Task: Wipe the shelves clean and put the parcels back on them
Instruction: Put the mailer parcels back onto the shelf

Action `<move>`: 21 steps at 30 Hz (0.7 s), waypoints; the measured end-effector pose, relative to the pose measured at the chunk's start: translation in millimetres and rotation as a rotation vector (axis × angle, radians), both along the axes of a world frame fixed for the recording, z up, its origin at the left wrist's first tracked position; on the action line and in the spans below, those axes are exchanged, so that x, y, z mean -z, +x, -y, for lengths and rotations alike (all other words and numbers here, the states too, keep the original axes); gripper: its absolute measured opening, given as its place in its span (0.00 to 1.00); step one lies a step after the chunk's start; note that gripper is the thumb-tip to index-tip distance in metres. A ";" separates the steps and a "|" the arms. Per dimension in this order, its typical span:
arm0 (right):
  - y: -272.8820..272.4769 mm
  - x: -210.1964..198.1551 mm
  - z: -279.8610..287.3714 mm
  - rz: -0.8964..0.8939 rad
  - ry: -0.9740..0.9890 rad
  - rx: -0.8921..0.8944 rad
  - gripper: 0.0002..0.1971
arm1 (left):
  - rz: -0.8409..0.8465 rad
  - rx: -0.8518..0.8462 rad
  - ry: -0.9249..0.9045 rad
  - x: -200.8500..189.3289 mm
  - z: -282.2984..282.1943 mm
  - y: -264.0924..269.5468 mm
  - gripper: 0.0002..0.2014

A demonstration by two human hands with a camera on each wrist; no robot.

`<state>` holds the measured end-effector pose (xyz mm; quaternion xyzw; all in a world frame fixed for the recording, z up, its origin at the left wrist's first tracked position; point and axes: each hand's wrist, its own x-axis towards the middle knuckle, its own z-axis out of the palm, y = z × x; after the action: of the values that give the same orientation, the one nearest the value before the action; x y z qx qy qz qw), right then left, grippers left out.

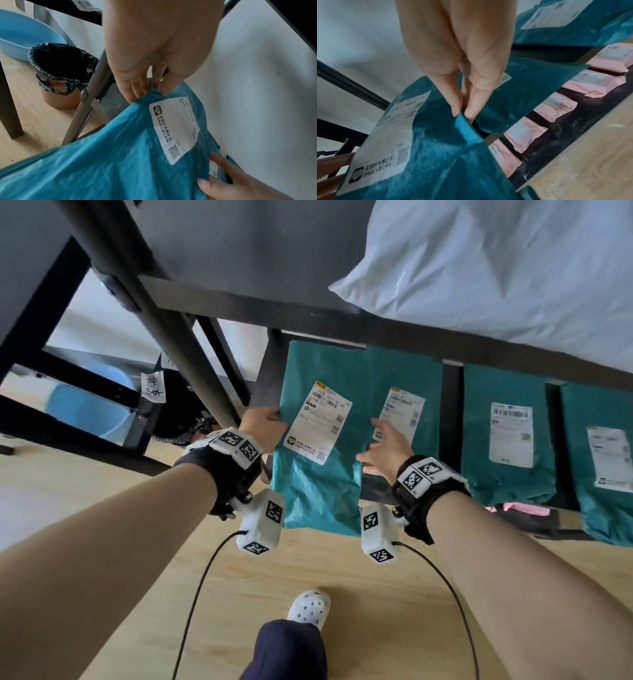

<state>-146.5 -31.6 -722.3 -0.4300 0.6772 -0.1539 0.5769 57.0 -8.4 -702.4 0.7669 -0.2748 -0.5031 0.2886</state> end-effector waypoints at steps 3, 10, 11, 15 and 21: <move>5.0 13.1 7.7 0.057 0.053 0.023 0.39 | 0.099 0.028 -0.015 8.7 3.6 3.0 0.20; 20.2 29.5 29.3 0.129 0.052 0.045 0.39 | 0.079 -0.059 -0.021 27.4 16.8 13.3 0.18; 21.5 30.7 32.1 0.141 0.046 0.050 0.39 | 0.070 -0.070 -0.028 26.6 19.6 12.9 0.18; 28.5 32.8 42.6 0.213 0.029 0.079 0.36 | 0.088 -0.062 -0.066 23.9 30.6 10.6 0.19; 46.4 35.9 59.6 0.232 -0.030 0.132 0.36 | 0.099 -0.043 -0.111 23.7 35.9 16.7 0.20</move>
<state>-100.1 -91.2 -758.1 -0.3724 0.6305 -0.2503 0.6333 73.7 -44.4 -726.1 0.7792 -0.2998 -0.4422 0.3276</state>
